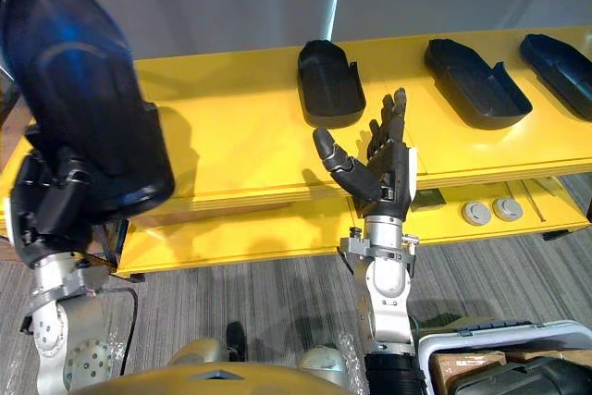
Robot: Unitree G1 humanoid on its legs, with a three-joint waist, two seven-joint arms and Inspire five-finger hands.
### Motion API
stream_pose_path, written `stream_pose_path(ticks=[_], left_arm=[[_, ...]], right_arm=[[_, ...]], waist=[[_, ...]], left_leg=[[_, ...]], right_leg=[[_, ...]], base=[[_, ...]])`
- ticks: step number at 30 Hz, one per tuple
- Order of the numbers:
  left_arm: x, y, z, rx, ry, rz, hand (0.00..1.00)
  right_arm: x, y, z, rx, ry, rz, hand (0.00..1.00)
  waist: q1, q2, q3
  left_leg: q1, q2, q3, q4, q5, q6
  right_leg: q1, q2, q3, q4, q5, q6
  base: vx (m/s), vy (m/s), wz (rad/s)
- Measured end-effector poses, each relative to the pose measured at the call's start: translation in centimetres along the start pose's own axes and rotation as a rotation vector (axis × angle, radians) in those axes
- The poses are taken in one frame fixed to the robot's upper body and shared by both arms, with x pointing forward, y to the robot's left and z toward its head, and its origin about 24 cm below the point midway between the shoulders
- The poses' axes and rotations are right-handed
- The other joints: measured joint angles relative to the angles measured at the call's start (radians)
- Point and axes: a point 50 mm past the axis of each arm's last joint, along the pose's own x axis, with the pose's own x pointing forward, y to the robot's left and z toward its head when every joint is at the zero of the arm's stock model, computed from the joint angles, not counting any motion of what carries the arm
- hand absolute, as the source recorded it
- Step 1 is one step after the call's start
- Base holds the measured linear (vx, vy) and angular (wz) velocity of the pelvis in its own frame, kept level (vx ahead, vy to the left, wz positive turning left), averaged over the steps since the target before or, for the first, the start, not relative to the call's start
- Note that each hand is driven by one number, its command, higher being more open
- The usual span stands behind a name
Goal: Walk over and take three plastic housings, then place them on the shelf
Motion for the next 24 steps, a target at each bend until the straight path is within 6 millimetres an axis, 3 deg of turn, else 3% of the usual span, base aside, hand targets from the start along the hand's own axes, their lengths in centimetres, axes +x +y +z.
stream_pose_path(ticks=[5, 7, 10, 12, 18, 24], left_arm=[[0.2, 0.9, 1.2, 0.015, -0.057, 0.052, 0.00], [0.4, 1.6, 2.0, 0.000, -0.074, 0.094, 0.00], [0.5, 2.6, 1.8, -0.001, -0.035, 0.157, 0.00], [0.6, 3.2, 0.9, 0.013, 0.021, 0.179, 0.00], [0.9, 5.3, -3.1, -0.052, 0.230, 0.288, 0.00], [1.6, 6.5, -6.2, -0.084, 0.427, 0.294, 0.00]], right_arm=[[-4.4, -3.6, -2.4, -0.137, 0.225, -0.173, 1.00], [-6.9, -5.2, -2.9, -0.165, 0.310, -0.198, 1.00], [-8.8, -6.6, -3.1, -0.198, 0.376, -0.215, 1.00], [-9.6, -7.2, -3.8, -0.179, 0.419, -0.254, 1.00], [-13.4, -9.2, -7.7, -0.175, 0.654, -0.369, 1.00], [-15.2, -8.8, -9.8, -0.205, 0.794, -0.252, 1.00]], waist=[[-0.012, 0.002, -0.006], [-0.035, 0.004, -0.008], [-0.069, 0.012, -0.014], [-0.086, 0.019, -0.022], [-0.091, 0.050, -0.035], [-0.101, 0.051, -0.034]], left_leg=[[0.029, 0.000, 0.030, -0.041, 0.005, -0.005], [0.036, -0.001, 0.043, -0.051, 0.005, -0.006], [0.061, 0.001, 0.071, -0.069, 0.007, -0.008], [0.064, 0.004, 0.085, -0.073, 0.003, -0.013], [0.061, 0.006, 0.107, -0.091, 0.016, -0.008], [0.063, 0.005, 0.107, -0.089, 0.021, -0.011]], right_leg=[[0.002, -0.001, 0.016, -0.001, 0.000, 0.000], [-0.001, -0.001, 0.029, -0.002, 0.000, 0.000], [-0.002, 0.002, 0.057, -0.006, 0.000, 0.000], [-0.008, 0.005, 0.071, -0.006, 0.000, 0.000], [-0.038, 0.008, 0.092, 0.004, 0.000, -0.002], [-0.040, 0.008, 0.092, 0.008, -0.002, -0.005]], base=[[0.01, 0.018, -0.10], [0.01, 0.031, -0.18], [0.02, 0.034, -0.30], [0.00, 0.029, -0.21], [0.02, 0.024, -0.09], [0.02, 0.010, 0.01]])
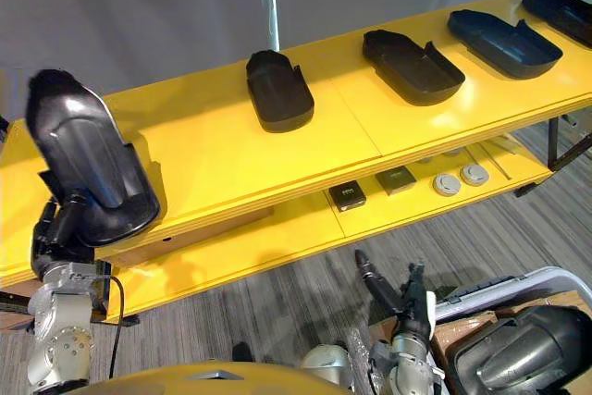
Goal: Walk over and take three plastic housings, then place them on the shelf
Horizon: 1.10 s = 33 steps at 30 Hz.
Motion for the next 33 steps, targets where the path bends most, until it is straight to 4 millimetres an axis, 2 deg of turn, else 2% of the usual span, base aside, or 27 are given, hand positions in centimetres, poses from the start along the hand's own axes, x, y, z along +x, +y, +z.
stream_pose_path(ticks=[3, 7, 12, 13, 19, 23, 26, 28, 33], left_arm=[[1.2, -1.0, -0.6, 0.026, 0.039, -0.059, 0.00], [2.6, -1.3, -0.6, 0.062, 0.081, -0.076, 0.00], [3.8, -2.3, 0.9, 0.120, 0.079, -0.134, 0.00], [4.1, -2.6, 1.4, 0.130, 0.073, -0.147, 0.00], [5.9, -4.3, 3.1, 0.073, 0.062, -0.186, 0.00], [6.6, -5.9, 4.0, -0.040, 0.069, -0.217, 0.00], [6.9, -7.1, 4.5, -0.134, 0.081, -0.244, 0.00], [7.3, -9.1, 5.1, -0.199, 0.088, -0.308, 0.00], [7.2, -13.1, 4.8, -0.199, 0.114, -0.433, 0.00]], right_arm=[[0.5, -0.1, -2.1, -0.036, 0.127, 0.000, 1.00], [0.4, -0.7, -3.7, -0.090, 0.246, -0.001, 1.00], [0.7, -0.9, -4.0, -0.107, 0.289, 0.010, 1.00], [0.9, -0.9, -3.9, -0.116, 0.289, 0.022, 1.00], [1.8, -0.8, -3.8, -0.135, 0.305, 0.068, 1.00], [1.9, -0.4, -4.2, -0.159, 0.327, 0.098, 1.00], [2.2, 0.1, -4.3, -0.163, 0.339, 0.117, 1.00], [2.4, 0.7, -4.1, -0.164, 0.331, 0.142, 1.00], [2.8, 1.1, -4.1, -0.168, 0.337, 0.151, 1.00]], waist=[[0.023, 0.012, 0.007], [0.020, 0.036, 0.033], [0.020, 0.044, 0.064], [0.021, 0.037, 0.077], [0.024, 0.029, 0.113], [0.024, 0.028, 0.129], [0.024, 0.021, 0.143], [0.023, 0.005, 0.153], [0.008, -0.005, 0.159]], left_leg=[[-0.002, -0.001, 0.001, -0.004, -0.005, -0.009], [-0.007, 0.001, 0.032, -0.015, 0.006, -0.017], [-0.038, -0.001, 0.026, -0.016, 0.030, -0.015], [-0.045, -0.001, 0.025, -0.017, 0.036, -0.018], [-0.072, 0.000, 0.019, -0.031, 0.072, -0.028], [-0.104, -0.001, 0.023, -0.035, 0.091, -0.036], [-0.104, -0.002, 0.028, -0.036, 0.098, -0.030], [-0.104, -0.002, 0.035, -0.036, 0.101, -0.032], [-0.105, -0.005, 0.053, -0.037, 0.111, -0.013]], right_leg=[[-0.010, -0.003, 0.002, 0.016, -0.003, -0.004], [-0.025, -0.014, -0.007, 0.041, -0.009, -0.004], [-0.081, -0.023, -0.006, 0.096, -0.023, -0.007], [-0.094, -0.026, -0.006, 0.113, -0.028, -0.009], [-0.140, -0.035, -0.015, 0.160, -0.040, -0.015], [-0.173, -0.045, -0.026, 0.178, -0.043, -0.017], [-0.177, -0.047, -0.029, 0.178, -0.042, -0.010], [-0.181, -0.046, -0.016, 0.178, -0.036, -0.012], [-0.188, -0.044, -0.005, 0.171, -0.023, -0.004]], base=[[-0.04, 0.028, 0.00], [-0.06, 0.030, 0.10], [-0.05, 0.014, 0.07], [-0.08, -0.005, 0.10], [-0.08, -0.005, 0.14], [-0.07, 0.008, 0.16], [-0.06, 0.020, 0.03], [-0.01, 0.016, -0.11], [0.05, 0.000, -0.12]])
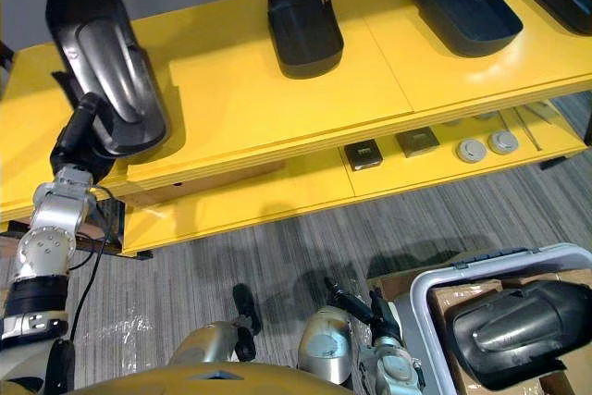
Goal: Walk over and take three plastic housings, then place them on the shelf
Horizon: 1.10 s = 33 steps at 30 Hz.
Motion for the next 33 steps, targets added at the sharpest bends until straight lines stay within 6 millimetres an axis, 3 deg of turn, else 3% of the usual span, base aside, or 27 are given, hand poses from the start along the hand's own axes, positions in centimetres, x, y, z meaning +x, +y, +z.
stream_pose_path(ticks=[6, 10, 13, 18, 24, 29, 33], left_arm=[[-0.3, -3.4, -0.3, 0.027, 0.004, -0.157, 0.00], [0.0, -4.6, -0.2, 0.035, 0.001, -0.155, 0.00], [0.1, -4.1, -0.4, 0.046, 0.011, -0.105, 0.00], [0.7, -0.8, -1.0, 0.179, 0.025, 0.094, 0.00], [1.8, 0.0, 2.4, 0.141, -0.117, 0.181, 0.00], [1.9, -0.1, 3.5, 0.163, -0.146, 0.171, 0.00], [2.7, -1.5, 4.5, 0.165, -0.168, 0.142, 0.00]], right_arm=[[0.0, 0.1, -0.3, -0.002, 0.013, 0.003, 1.00], [0.1, 0.1, -0.1, -0.002, 0.009, 0.003, 1.00], [0.1, 0.1, 0.0, -0.001, 0.007, 0.003, 1.00], [0.1, 0.1, -0.1, 0.000, 0.008, 0.001, 1.00], [0.2, 0.1, 0.1, 0.001, 0.003, -0.002, 1.00], [0.4, 0.3, 0.6, 0.003, -0.012, 0.000, 1.00], [0.9, 0.6, 1.8, 0.005, -0.044, 0.009, 1.00]], waist=[[-0.016, 0.001, 0.002], [-0.017, 0.008, 0.007], [-0.018, 0.012, 0.017], [-0.020, 0.010, 0.023], [-0.017, 0.008, 0.060], [-0.013, 0.004, 0.077], [-0.014, -0.002, 0.114]], left_leg=[[0.012, 0.003, 0.001, 0.007, 0.003, 0.004], [0.027, 0.007, 0.000, 0.007, -0.009, 0.001], [0.029, 0.007, 0.000, 0.003, -0.014, -0.003], [0.027, 0.006, 0.000, -0.009, -0.016, -0.006], [0.016, 0.004, -0.002, -0.003, -0.006, 0.007], [-0.001, 0.004, -0.004, 0.009, -0.008, 0.005], [-0.017, 0.004, -0.016, 0.026, -0.017, -0.008]], right_leg=[[0.008, 0.003, 0.014, -0.001, -0.001, -0.003], [0.023, 0.009, 0.016, -0.009, -0.001, -0.004], [0.023, 0.015, 0.016, -0.015, -0.001, -0.003], [0.016, 0.016, 0.017, -0.015, 0.000, -0.002], [0.005, 0.012, 0.017, 0.002, -0.002, -0.004], [-0.017, 0.001, 0.016, 0.027, -0.014, -0.013], [-0.033, -0.003, 0.012, 0.056, -0.031, -0.013]], base=[[0.09, -0.022, -0.07], [0.01, 0.003, -0.07], [-0.02, 0.003, -0.02], [0.00, 0.000, 0.00], [0.03, -0.004, 0.04], [0.02, -0.002, 0.02], [-0.03, -0.012, 0.06]])
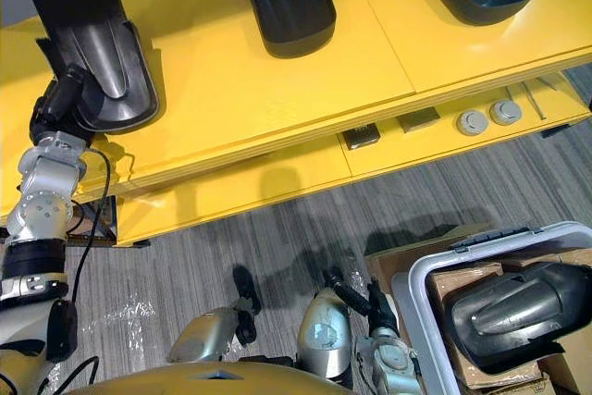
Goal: Walk over and take three plastic housings, then place them on the shelf
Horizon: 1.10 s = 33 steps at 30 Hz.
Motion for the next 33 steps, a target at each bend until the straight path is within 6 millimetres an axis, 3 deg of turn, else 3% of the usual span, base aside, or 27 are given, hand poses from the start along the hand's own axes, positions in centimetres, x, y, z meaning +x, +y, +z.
stream_pose_path(ticks=[4, 5, 20, 26, 33], left_arm=[[0.7, -0.9, 1.5, 0.015, -0.031, -0.027, 0.00], [1.0, -0.9, 1.9, 0.024, -0.036, -0.033, 1.00], [2.1, -2.7, 3.1, 0.033, -0.062, -0.088, 1.00], [2.5, -2.3, 2.8, 0.047, -0.044, -0.062, 1.00], [2.8, -1.7, 2.8, 0.299, -0.029, -0.044, 1.00]], right_arm=[[0.3, 0.1, 0.6, 0.012, -0.014, -0.007, 1.00], [0.3, 0.1, 0.6, 0.023, -0.014, -0.011, 1.00], [0.8, 0.9, 1.3, 0.096, -0.022, -0.022, 1.00], [0.8, 1.0, 1.2, 0.104, -0.020, -0.023, 1.00], [0.3, 0.9, 0.9, 0.110, -0.052, -0.083, 1.00]], waist=[[0.001, -0.006, 0.022], [0.002, -0.011, 0.026], [0.018, -0.031, 0.038], [0.019, -0.032, 0.038], [0.011, -0.033, 0.035]], left_leg=[[-0.021, 0.006, -0.005, 0.003, 0.007, 0.009], [-0.021, 0.008, -0.004, 0.005, 0.007, 0.009], [-0.025, 0.025, 0.003, 0.009, 0.008, 0.010], [-0.006, 0.036, 0.010, 0.008, 0.006, 0.008], [0.055, 0.035, 0.017, -0.025, -0.001, -0.001]], right_leg=[[-0.021, 0.002, -0.004, 0.015, -0.002, -0.004], [-0.021, 0.002, -0.004, 0.015, -0.003, -0.005], [-0.015, 0.022, 0.004, -0.008, 0.003, -0.009], [0.017, 0.036, 0.002, -0.041, 0.017, -0.011], [0.082, 0.046, -0.004, -0.085, 0.025, -0.004]], base=[[-0.02, -0.014, 0.06], [0.00, 0.000, 0.00], [0.01, -0.005, -0.01], [0.01, 0.000, -0.03], [0.02, 0.008, -0.04]])
